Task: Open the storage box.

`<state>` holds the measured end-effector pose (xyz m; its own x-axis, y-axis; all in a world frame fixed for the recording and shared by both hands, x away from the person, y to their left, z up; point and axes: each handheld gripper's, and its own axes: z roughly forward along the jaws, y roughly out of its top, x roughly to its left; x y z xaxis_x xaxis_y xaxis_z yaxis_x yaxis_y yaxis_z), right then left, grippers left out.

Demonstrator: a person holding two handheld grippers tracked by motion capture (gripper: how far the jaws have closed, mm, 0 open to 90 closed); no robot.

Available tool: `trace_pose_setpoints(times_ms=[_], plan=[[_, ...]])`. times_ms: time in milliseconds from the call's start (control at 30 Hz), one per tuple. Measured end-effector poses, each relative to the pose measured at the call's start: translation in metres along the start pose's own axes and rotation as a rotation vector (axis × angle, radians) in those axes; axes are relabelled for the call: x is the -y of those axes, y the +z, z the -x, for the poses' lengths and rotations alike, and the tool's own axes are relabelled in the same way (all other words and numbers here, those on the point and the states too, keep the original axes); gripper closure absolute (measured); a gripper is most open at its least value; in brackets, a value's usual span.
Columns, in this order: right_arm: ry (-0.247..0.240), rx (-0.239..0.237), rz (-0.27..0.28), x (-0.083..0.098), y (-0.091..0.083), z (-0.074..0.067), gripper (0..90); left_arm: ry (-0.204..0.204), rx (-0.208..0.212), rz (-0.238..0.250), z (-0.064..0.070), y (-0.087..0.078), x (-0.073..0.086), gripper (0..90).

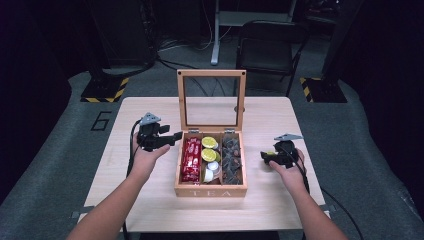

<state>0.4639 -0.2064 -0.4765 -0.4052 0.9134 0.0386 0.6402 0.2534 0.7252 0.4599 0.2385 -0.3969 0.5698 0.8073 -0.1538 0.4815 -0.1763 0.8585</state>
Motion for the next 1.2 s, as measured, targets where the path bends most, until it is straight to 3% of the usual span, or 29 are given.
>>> trace_pose_setpoints(times_ms=[267, 567, 600, 667, 733, 767, 1200], plan=[[-0.049, 0.021, 0.014, -0.012, -0.008, -0.004, 29.9, -0.001, -0.006, 0.004, 0.0, -0.003, -0.002, 35.1], [-0.063, 0.015, 0.031, -0.024, -0.014, -0.007, 29.9, 0.009, -0.004, 0.005, 0.001, -0.001, -0.004, 35.1], [-0.089, 0.009, 0.031, -0.025, -0.015, -0.006, 30.0, 0.009, -0.003, 0.005, 0.001, -0.001, -0.004, 35.1], [-0.069, 0.012, 0.038, -0.028, -0.016, -0.009, 30.0, 0.009, -0.004, 0.004, 0.001, -0.002, -0.004, 35.1], [-0.1, 0.003, 0.039, -0.03, -0.018, -0.009, 30.0, 0.009, -0.005, 0.004, 0.001, -0.002, -0.004, 35.1], [-0.083, 0.005, 0.049, -0.032, -0.018, -0.011, 30.0, 0.009, -0.005, 0.002, 0.001, -0.002, -0.004, 35.1], [-0.152, -0.009, 0.064, -0.059, -0.029, -0.022, 30.5, 0.012, -0.007, 0.002, 0.001, -0.003, -0.006, 35.1]])
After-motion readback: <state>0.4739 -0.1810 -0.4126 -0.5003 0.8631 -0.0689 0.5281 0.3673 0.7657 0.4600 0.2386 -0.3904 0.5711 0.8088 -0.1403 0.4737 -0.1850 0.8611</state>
